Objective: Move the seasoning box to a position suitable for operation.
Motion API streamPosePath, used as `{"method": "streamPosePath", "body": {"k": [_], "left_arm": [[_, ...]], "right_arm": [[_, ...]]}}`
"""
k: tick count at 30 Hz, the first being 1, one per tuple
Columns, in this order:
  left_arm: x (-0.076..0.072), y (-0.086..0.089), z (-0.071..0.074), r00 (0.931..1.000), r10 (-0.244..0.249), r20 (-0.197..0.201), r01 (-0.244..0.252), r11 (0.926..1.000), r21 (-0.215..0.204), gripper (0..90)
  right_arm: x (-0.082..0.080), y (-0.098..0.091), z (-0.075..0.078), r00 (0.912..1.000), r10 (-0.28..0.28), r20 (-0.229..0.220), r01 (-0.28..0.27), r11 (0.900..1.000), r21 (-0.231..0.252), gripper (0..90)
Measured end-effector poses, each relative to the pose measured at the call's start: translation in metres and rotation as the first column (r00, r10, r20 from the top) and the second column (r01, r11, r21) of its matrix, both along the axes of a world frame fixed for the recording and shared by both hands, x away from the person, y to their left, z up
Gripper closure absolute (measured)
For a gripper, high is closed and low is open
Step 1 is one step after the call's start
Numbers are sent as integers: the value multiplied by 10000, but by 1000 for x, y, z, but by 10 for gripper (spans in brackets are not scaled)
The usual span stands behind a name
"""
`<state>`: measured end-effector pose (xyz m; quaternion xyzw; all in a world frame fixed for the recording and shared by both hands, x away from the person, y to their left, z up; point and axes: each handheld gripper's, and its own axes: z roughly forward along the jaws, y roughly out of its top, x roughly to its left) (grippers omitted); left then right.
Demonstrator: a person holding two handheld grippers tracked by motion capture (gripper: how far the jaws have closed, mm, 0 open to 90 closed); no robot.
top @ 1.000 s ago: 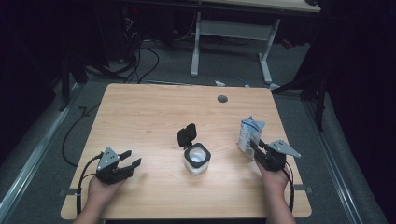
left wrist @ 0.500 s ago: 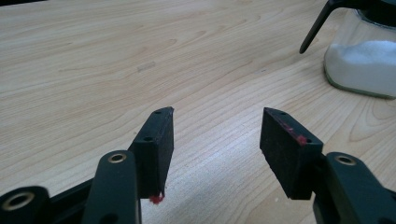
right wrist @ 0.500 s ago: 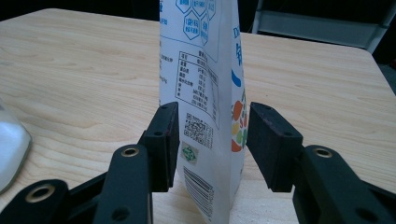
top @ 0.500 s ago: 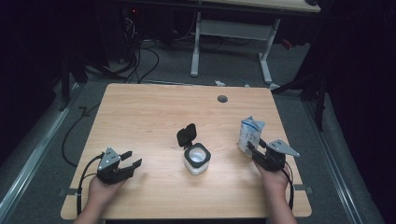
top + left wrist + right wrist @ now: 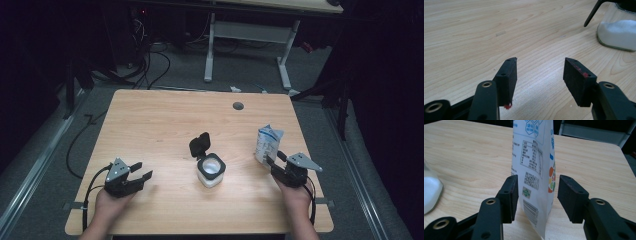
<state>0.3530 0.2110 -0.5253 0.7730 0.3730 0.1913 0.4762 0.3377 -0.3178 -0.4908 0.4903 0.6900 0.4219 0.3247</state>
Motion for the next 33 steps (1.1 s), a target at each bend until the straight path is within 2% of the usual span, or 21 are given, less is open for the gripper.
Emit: {"method": "streamPosePath", "body": {"k": [6, 9, 14, 18, 26, 33], "left_arm": [[0, -1, 0, 10000, -33, -37, 33, 10000, 13, 451], [0, -1, 0, 10000, -62, -74, 62, 10000, 53, 449], [0, -2, 0, 9999, -80, -90, 80, 9999, 66, 449], [0, -2, -1, 9999, -86, -76, 86, 9999, 51, 448], [-1, -2, 0, 9999, -84, -89, 84, 10000, 33, 446], [-1, -3, 0, 9999, -95, -94, 95, 9999, 46, 445]], "right_arm": [[-9, -2, -2, 10000, -20, -92, 20, 10000, 1, 499], [-14, -1, -3, 10000, 60, -53, -61, 9995, -311, 499], [-22, 2, -4, 9998, 201, 25, -200, 9986, -481, 501], [-28, 5, -5, 9997, 255, 22, -254, 9989, -389, 505], [-37, 19, -4, 9984, 572, -3, -572, 9977, -365, 505], [-38, 35, 0, 9957, 927, 0, -926, 9946, -477, 515]]}}
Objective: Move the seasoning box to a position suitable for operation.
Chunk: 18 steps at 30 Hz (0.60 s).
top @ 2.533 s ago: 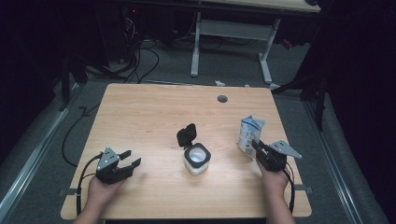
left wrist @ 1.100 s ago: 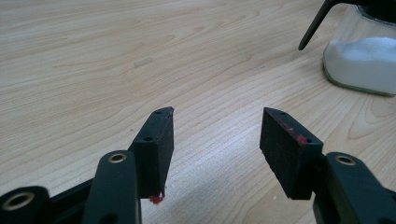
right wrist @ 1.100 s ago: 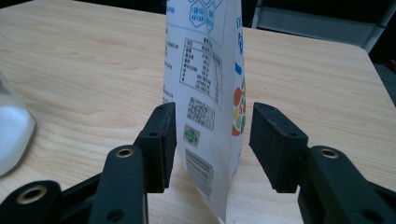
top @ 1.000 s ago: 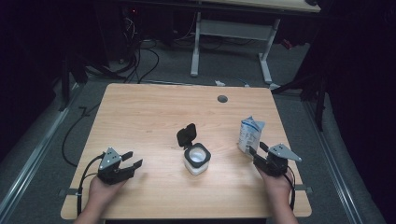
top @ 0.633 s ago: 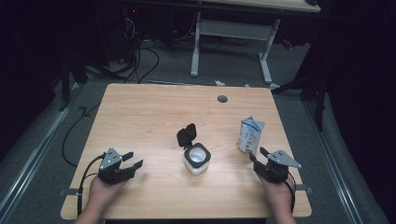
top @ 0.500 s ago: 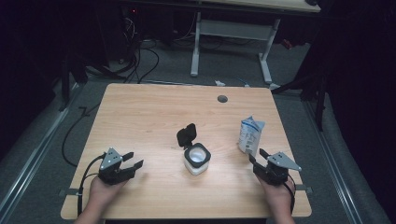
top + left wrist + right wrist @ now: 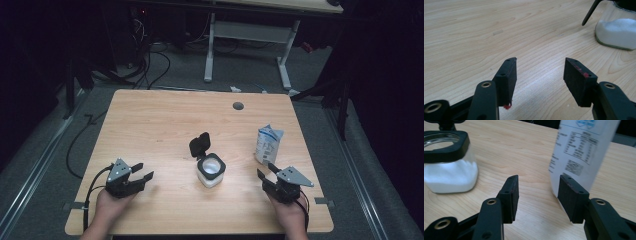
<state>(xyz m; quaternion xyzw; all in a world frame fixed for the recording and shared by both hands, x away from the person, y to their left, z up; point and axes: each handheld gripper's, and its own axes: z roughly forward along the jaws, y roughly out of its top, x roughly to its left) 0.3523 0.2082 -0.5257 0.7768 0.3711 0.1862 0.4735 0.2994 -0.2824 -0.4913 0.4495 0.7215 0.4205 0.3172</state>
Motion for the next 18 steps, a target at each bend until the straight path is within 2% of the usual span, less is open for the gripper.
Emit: {"method": "streamPosePath", "body": {"k": [5, 13, 18], "left_arm": [[0, 0, 0, 10000, -18, -6, 18, 10000, -21, 445], [-1, -1, 1, 10000, -1, -2, 1, 9998, -192, 434], [-1, -4, 1, 10000, -65, 24, 66, 9997, -236, 420]], "right_arm": [[1, 17, 0, 9998, 205, -2, -205, 9996, -171, 528], [11, 45, -1, 9986, 534, 0, -534, 9986, -56, 567], [14, 60, -4, 9977, 673, -57, -670, 9971, 365, 596]]}}
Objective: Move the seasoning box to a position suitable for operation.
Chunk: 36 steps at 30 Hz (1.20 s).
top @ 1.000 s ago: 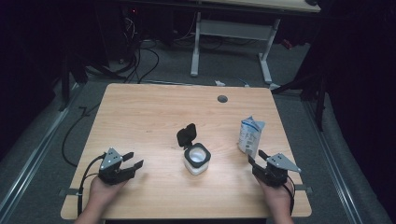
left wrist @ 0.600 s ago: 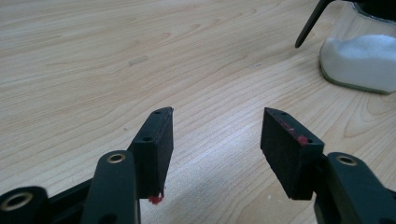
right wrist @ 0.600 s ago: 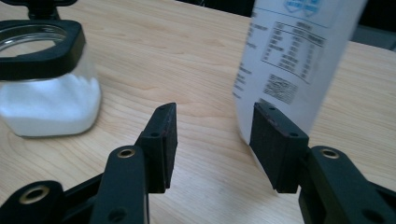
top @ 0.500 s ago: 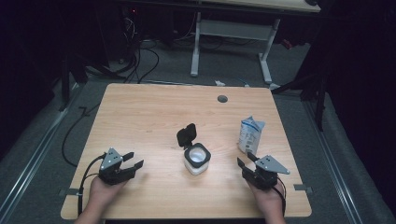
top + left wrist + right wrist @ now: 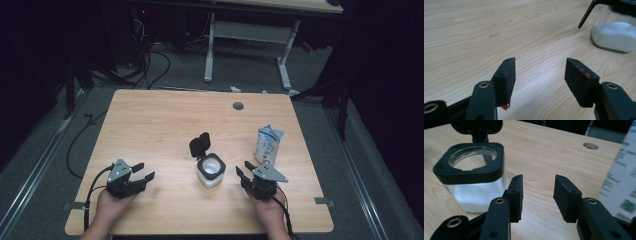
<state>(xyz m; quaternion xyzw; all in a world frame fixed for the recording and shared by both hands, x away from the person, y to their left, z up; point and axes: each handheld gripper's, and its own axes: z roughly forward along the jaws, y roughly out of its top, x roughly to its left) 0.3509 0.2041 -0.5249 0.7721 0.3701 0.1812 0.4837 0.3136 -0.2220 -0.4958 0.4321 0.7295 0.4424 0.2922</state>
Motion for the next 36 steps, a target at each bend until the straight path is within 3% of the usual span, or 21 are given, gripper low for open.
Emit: {"method": "streamPosePath", "body": {"k": [2, 4, 5, 6, 7, 9, 13, 16, 25, 36], "left_arm": [[0, -1, 0, 10000, 2, -37, -2, 10000, -46, 417], [0, -1, 0, 10000, 72, -58, -72, 9999, -135, 418], [0, -2, 0, 10000, 66, -63, -67, 9998, -180, 419], [0, -3, 0, 10000, 34, -76, -36, 9998, -211, 419], [0, -4, 0, 10000, 22, -79, -24, 9998, -196, 419], [0, -7, 0, 10000, -11, -77, 10, 9998, -189, 418], [-1, -14, 2, 10000, -25, -69, 23, 9997, -228, 420], [-1, -23, 3, 9998, -128, -142, 126, 9999, -90, 445], [2, -48, 3, 9986, -378, -382, 387, 9990, 215, 479], [5, -67, 11, 9977, -604, -295, 606, 9982, 48, 520]], "right_arm": [[-2, 3, -3, 9999, -89, -81, 91, 9996, 257, 601], [-6, 3, -8, 9999, -48, -101, 57, 9960, 897, 609], [-5, 5, -9, 9995, 111, -279, -93, 9978, 663, 610], [-7, 7, -9, 9998, 56, -192, -52, 9997, 239, 618], [-8, 8, -10, 9999, 68, -116, -66, 9998, 174, 623], [-8, 9, -14, 9992, 236, -329, -226, 9993, 306, 624], [-9, 13, -20, 9981, 446, -432, -449, 9990, -55, 633], [-10, 16, -22, 9967, 564, -578, -567, 9984, -29, 626], [-16, 30, -25, 9928, 1063, -551, -1081, 9937, -295, 632], [-19, 40, -26, 9896, 1317, -579, -1345, 9898, -472, 632]]}}
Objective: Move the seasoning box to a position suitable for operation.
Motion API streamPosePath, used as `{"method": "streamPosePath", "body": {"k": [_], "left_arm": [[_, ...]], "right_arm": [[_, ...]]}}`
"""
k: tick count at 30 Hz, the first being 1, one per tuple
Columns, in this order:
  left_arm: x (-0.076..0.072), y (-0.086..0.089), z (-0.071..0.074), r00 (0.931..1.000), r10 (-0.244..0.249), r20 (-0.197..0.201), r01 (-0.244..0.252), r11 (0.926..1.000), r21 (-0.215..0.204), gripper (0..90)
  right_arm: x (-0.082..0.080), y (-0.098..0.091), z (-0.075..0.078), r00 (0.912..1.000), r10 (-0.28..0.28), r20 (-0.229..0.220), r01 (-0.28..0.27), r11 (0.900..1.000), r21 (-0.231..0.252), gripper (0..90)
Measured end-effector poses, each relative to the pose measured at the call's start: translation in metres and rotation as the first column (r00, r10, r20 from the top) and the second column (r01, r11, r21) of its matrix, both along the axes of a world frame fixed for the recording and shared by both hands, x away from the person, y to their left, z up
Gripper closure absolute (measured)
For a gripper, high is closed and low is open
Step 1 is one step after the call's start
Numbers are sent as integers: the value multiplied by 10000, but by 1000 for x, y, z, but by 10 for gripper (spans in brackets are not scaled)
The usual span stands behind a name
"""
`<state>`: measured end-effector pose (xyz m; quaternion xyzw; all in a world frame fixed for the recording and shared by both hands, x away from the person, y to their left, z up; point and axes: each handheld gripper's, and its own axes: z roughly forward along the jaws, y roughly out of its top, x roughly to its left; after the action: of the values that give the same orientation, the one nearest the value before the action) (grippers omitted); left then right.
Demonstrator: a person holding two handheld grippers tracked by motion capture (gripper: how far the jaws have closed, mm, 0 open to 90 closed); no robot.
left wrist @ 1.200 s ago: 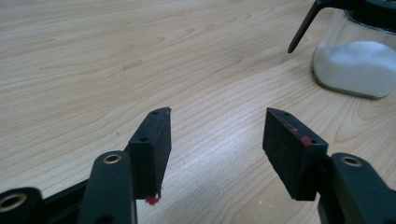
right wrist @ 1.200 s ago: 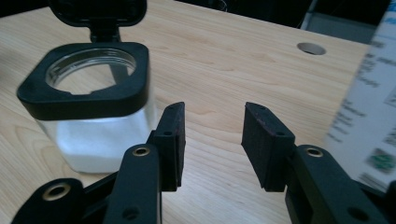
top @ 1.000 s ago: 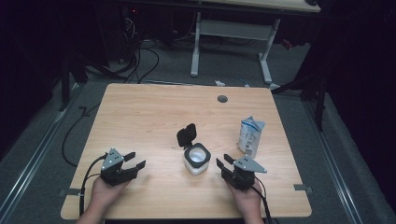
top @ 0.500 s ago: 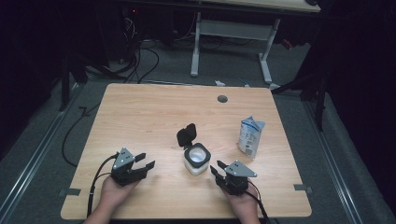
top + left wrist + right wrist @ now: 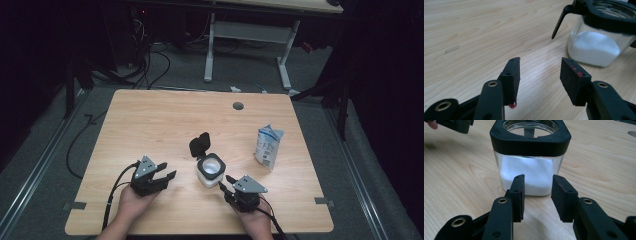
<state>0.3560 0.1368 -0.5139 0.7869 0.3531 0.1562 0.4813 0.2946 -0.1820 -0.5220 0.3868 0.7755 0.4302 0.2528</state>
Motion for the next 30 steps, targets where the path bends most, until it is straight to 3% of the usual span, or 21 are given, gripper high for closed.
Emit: {"method": "streamPosePath", "body": {"k": [11, 30], "left_arm": [[6, -18, 11, 9999, -111, 97, 111, 9999, -60, 609], [25, -36, 38, 10000, 4, -2, -4, 9981, -621, 726]], "right_arm": [[-2, 0, 2, 10000, -37, -8, 37, 10000, 15, 629], [-1, -1, 4, 10000, 5, 24, -5, 10000, 32, 642]]}}
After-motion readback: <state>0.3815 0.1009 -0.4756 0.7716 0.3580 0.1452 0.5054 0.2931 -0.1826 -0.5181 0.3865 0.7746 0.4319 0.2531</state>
